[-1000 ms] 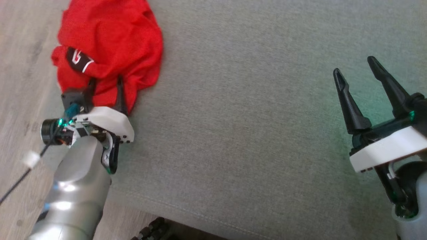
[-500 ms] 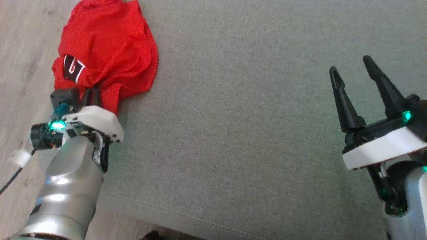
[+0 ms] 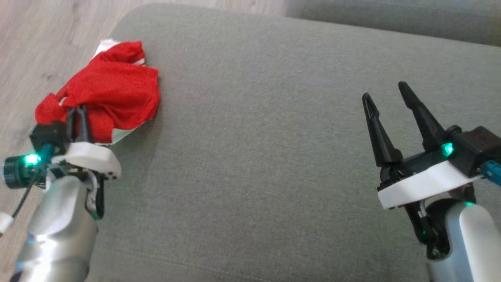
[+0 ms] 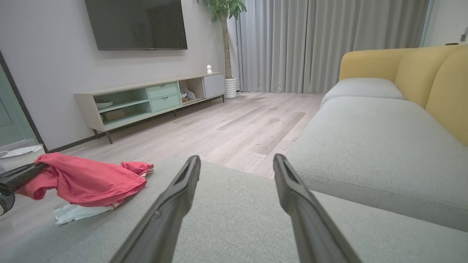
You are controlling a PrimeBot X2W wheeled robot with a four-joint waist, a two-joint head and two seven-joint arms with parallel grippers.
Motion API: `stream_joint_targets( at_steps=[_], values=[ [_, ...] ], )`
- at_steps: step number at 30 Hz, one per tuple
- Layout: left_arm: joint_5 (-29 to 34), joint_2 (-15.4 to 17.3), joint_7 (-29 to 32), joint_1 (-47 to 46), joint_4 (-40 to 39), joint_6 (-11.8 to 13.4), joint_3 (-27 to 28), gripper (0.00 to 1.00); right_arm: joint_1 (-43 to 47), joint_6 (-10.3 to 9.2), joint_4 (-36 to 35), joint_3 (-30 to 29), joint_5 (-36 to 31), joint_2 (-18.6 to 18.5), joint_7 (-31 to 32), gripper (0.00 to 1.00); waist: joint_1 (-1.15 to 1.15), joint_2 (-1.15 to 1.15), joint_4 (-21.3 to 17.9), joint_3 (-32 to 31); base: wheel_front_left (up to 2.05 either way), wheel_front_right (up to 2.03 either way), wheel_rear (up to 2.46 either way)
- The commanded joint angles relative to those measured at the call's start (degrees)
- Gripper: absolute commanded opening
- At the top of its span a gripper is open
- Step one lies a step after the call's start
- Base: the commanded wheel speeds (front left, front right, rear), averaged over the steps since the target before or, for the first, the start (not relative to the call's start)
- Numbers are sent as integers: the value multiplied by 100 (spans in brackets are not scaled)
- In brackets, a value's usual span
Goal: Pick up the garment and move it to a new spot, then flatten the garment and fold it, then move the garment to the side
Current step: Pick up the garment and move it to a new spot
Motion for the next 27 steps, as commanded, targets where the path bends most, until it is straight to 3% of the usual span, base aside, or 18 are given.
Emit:
stream_joint_targets(
  at_steps=[1,6,12,22,27],
  values=[
    [57,237,-39,-77,-333,47,140,0,26,-5,-154,102,6,53,-52,100,1,0,-166,-159,0,0,0],
    [229,59,396,217,-1333,38,-276,0,209,-5,-86,-86,-12,151,-73,100,1,0,-441,-200,0,0,0],
    [384,-297,957,299,-2241,-132,-890,0,253,-5,-65,-192,-14,246,-91,100,1,0,-1110,-82,0,0,0],
    [537,-1126,1381,16,-2653,-552,-2000,0,276,-5,32,-371,92,372,-236,100,1,0,-2383,389,0,0,0],
    [418,-1284,1389,-139,-2804,-755,-2667,0,289,-5,109,-452,94,422,-333,100,1,0,-2757,595,0,0,0]
  ],
)
